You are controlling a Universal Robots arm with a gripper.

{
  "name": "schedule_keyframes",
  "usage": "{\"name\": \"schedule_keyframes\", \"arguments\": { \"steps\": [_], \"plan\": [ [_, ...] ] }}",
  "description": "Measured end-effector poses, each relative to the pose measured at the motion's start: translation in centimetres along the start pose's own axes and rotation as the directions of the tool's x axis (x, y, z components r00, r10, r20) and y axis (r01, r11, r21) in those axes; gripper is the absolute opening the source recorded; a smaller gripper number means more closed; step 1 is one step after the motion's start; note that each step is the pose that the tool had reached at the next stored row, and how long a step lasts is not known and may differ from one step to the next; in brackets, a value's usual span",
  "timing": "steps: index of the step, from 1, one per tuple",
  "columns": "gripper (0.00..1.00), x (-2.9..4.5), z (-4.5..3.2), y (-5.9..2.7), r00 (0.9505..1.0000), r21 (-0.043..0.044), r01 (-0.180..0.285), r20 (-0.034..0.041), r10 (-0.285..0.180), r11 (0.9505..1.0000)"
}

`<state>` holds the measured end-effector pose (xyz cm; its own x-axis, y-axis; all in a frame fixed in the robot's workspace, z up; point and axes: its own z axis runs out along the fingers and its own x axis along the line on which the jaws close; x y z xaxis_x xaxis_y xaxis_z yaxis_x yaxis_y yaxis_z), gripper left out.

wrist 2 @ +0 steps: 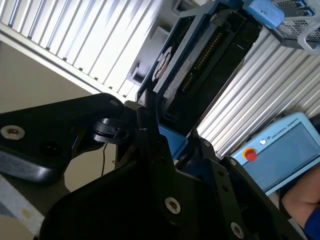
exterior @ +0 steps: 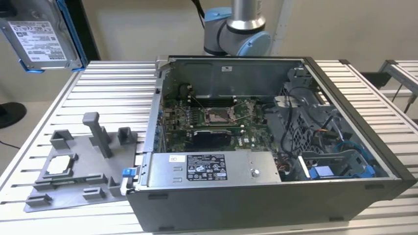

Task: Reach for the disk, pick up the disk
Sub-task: 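Pick up the disk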

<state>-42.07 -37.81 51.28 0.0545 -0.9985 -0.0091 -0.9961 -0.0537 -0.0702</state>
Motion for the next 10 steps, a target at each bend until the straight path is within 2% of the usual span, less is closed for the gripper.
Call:
{"name": "schedule_keyframes", "arguments": {
  "steps": [10],
  "plan": [
    [0.0,0.11,0.15,-2.12,1.0,0.0,0.0,0.0,0.0,1.0]
  ]
}}
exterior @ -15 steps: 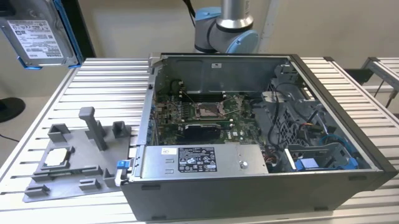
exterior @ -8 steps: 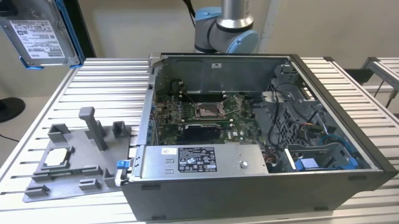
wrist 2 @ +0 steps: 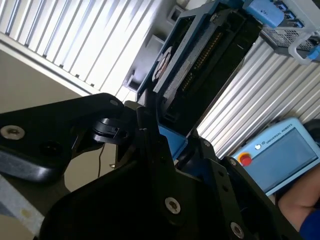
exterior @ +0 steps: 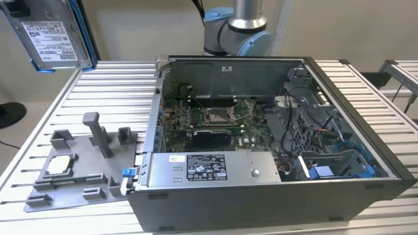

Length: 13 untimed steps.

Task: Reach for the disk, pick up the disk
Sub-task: 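Pick up the disk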

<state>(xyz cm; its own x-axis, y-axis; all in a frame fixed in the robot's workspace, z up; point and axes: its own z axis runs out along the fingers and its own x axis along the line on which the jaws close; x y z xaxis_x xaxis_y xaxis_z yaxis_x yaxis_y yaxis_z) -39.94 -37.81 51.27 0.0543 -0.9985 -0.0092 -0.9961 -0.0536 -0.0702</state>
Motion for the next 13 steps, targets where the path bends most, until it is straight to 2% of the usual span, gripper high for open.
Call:
{"name": "schedule_keyframes", "arguments": {
  "steps": [13],
  "plan": [
    [0.0,0.15,0.2,-2.76,1.0,0.0001,0.0,0.0,0.0,1.0]
  ]
}}
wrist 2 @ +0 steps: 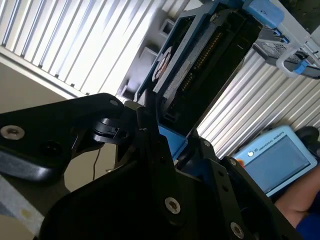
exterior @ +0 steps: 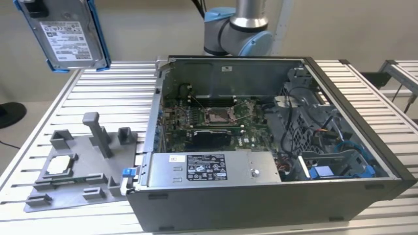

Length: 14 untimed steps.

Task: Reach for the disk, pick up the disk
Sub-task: 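Pick up the disk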

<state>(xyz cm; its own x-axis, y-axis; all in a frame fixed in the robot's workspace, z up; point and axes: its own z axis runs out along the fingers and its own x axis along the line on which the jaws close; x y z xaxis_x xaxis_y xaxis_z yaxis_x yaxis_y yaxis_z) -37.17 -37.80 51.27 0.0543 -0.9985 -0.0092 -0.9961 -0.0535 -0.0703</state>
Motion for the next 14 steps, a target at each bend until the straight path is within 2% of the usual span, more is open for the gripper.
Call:
{"name": "schedule_keyframes", "arguments": {
  "steps": [14],
  "plan": [
    [0.0,0.17,0.21,-3.07,1.0,-0.0001,0.0,0.0,0.0,1.0]
  ]
}}
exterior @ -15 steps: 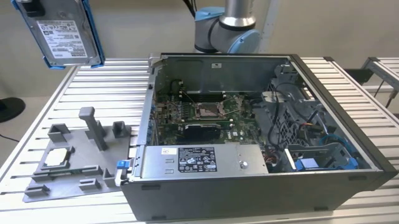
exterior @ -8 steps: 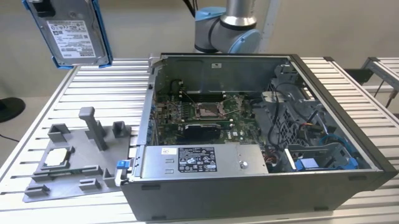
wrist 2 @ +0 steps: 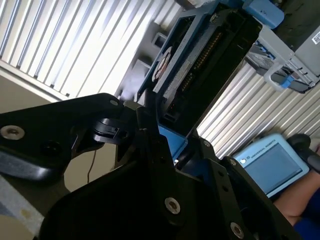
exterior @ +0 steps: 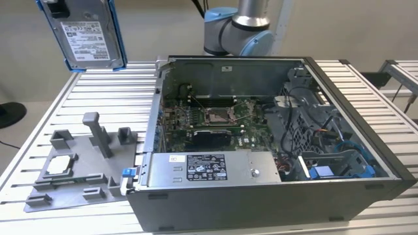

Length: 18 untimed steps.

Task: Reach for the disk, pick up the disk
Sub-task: 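Pick up the disk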

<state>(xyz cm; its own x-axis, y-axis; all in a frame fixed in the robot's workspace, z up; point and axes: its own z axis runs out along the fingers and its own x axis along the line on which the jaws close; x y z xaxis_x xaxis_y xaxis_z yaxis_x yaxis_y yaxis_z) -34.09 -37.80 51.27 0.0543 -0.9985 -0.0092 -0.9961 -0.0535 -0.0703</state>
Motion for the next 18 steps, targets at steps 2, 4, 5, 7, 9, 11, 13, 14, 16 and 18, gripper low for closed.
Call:
{"name": "schedule_keyframes", "arguments": {
  "steps": [2,4,5,7,9,11,13,14,16,18],
  "plan": [
    [0.0,0.03,0.03,-0.46,1.0,0.0,0.0,0.0,0.0,1.0],
    [0.0,0.05,0.07,-0.96,1.0,0.0,0.0,0.0,0.0,1.0],
    [0.0,0.07,0.09,-1.2,1.0,0.0,0.0,0.0,0.0,1.0],
    [0.0,0.09,0.12,-1.69,1.0,0.0,0.0,0.0,0.0,1.0],
    [0.0,0.12,0.16,-2.23,1.0,0.0,0.0,0.0,0.0,1.0],
    [0.0,0.15,0.19,-2.79,1.0,-0.0001,0.0,0.0,0.0,1.0],
    [0.0,0.18,0.24,-3.34,1.0,0.0,0.0,0.0,0.0,1.0],
    [0.0,0.2,0.25,-3.63,1.0,0.0,0.0,0.0,0.0,1.0],
    [0.0,0.23,0.29,-4.17,1.0,0.0,0.0,0.0,0.0,1.0],
    [0.0,0.26,0.33,-4.74,1.0,0.0,0.0,0.0,0.0,1.0]
  ]
}}
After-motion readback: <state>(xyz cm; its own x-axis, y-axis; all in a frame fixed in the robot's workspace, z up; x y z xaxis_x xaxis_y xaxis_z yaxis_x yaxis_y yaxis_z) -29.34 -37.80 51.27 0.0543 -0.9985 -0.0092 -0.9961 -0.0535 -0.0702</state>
